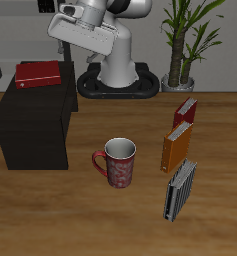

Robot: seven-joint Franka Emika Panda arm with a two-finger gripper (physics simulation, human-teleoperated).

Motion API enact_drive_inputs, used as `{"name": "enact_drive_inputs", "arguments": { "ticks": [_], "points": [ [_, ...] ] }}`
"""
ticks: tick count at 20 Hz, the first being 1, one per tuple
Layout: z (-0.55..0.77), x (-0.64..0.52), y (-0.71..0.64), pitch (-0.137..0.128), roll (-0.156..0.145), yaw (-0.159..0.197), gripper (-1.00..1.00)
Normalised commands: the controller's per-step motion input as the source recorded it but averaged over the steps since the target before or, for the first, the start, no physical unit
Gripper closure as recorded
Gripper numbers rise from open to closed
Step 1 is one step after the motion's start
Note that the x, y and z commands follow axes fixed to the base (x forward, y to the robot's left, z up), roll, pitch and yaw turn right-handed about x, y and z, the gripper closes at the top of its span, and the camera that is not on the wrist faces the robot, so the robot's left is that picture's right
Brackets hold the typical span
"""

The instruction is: Place the right red book flat on top of the shelf and place the orange book flat on top of the shelf

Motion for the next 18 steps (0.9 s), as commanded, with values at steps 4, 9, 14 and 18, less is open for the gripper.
{"name": "enact_drive_inputs", "arguments": {
  "ticks": [4,9,14,18],
  "points": [
    [0.03,0.29,0.5,0.001,0.067,-0.024,-1.0],
    [-0.06,0.32,0.43,0.013,0.065,-0.019,-1.0],
    [-0.08,0.43,0.6,0.026,0.078,-0.027,-1.0],
    [-0.09,0.39,0.52,0.005,0.073,-0.053,-1.0]
  ]
}}
